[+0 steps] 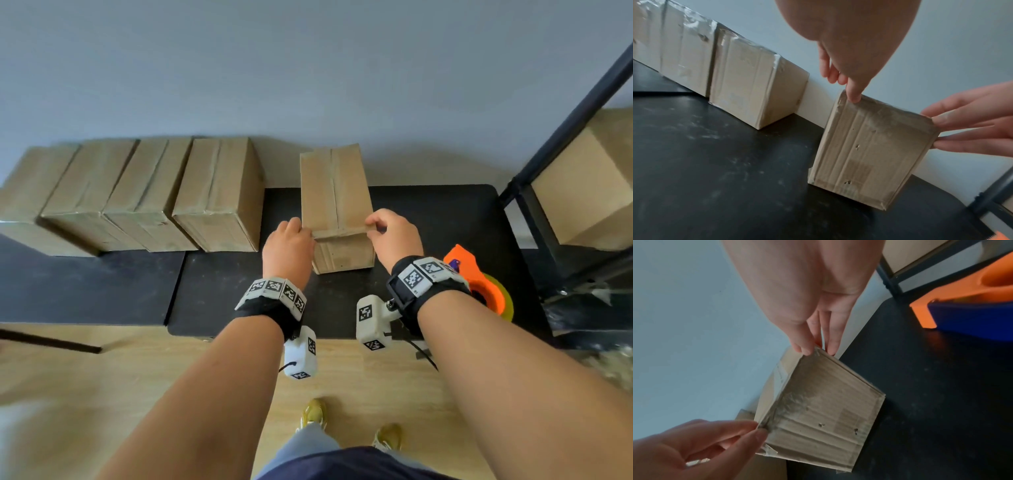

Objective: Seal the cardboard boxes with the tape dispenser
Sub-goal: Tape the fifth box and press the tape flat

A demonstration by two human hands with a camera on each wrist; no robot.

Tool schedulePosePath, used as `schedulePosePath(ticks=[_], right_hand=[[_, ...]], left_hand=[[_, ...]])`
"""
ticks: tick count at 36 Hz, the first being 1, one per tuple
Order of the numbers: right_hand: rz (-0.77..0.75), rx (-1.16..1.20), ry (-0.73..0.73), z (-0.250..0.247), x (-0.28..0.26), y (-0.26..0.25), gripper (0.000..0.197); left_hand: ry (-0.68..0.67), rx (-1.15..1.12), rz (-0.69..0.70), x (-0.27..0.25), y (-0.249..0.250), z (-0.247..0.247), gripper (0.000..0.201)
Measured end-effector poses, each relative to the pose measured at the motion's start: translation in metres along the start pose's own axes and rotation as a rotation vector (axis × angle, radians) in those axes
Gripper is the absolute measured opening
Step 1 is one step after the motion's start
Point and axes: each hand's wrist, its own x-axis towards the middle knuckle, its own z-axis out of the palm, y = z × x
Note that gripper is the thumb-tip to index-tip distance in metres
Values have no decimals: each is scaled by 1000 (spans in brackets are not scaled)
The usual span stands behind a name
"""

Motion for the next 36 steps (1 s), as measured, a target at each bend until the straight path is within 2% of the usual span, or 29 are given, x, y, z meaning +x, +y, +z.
schedulePosePath(ticks=[5, 9, 15, 19, 26, 29, 36], right_hand=[[-33, -15, -62, 32, 7, -30, 19], [-44, -34, -138, 55, 13, -51, 26], [-40, -56, -208, 77, 23, -74, 45], [-24, -64, -236, 84, 32, -81, 52], [-20, -78, -256, 84, 38, -81, 55], [10, -52, -190, 77, 33, -74, 52], [176, -97, -86, 33, 13, -22, 41]], left_hand=[[96, 179, 26, -1, -45, -7, 7], [157, 212, 20, 1, -78, -10, 2], [32, 228, -48, 15, -106, -7, 27], [19, 171, -57, 20, -116, -3, 30], [1, 70, -101, 24, -117, -3, 32], [4, 37, -115, 24, -107, -6, 39], [-58, 18, 23, 21, -48, 0, 53]])
